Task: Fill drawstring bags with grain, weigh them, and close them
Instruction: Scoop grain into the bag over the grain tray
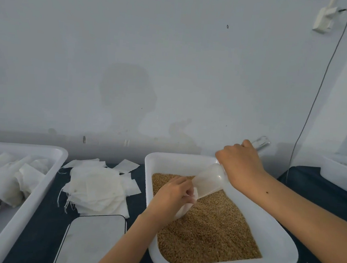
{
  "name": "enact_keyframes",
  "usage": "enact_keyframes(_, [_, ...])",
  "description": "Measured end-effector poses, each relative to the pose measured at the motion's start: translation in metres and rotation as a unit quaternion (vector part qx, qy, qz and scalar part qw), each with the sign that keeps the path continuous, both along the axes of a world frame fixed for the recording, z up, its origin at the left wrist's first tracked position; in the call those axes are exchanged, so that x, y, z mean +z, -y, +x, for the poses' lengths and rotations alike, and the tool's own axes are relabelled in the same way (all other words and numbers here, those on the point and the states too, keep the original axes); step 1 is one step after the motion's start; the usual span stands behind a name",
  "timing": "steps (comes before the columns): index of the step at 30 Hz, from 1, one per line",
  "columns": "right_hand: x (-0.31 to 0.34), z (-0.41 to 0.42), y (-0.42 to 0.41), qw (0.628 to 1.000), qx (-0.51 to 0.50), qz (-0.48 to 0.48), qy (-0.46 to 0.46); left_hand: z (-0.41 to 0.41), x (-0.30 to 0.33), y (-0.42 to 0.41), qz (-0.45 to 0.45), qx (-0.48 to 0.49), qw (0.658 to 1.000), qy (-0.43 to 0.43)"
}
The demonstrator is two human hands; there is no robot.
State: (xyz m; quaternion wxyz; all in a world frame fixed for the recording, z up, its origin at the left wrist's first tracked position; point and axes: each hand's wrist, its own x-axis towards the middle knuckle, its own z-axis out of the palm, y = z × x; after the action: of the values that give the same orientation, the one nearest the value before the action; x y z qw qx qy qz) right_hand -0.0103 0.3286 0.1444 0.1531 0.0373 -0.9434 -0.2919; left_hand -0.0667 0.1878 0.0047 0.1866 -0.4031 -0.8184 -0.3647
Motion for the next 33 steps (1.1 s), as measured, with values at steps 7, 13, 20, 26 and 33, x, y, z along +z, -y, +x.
enact_keyframes(7, [-0.012,0.006,-0.024,0.993,-0.108,-0.055,-0.019,-0.002,-0.003,-0.001,-0.001,0.066,0.997,0.033])
enact_keyframes(13, [-0.073,0.002,-0.053,0.953,-0.175,-0.22,0.118,-0.004,0.0,0.004,0.056,0.062,0.986,0.146])
enact_keyframes(20, [-0.142,-0.003,-0.038,0.913,-0.158,-0.338,0.166,-0.008,0.008,0.015,0.243,0.03,0.925,0.289])
enact_keyframes(26, [-0.134,0.001,-0.03,0.921,-0.192,-0.285,0.185,0.002,0.017,0.02,0.35,0.006,0.89,0.292])
enact_keyframes(33, [-0.079,0.017,0.037,0.612,0.137,-0.765,0.144,0.029,0.046,0.045,0.418,-0.051,0.87,0.257])
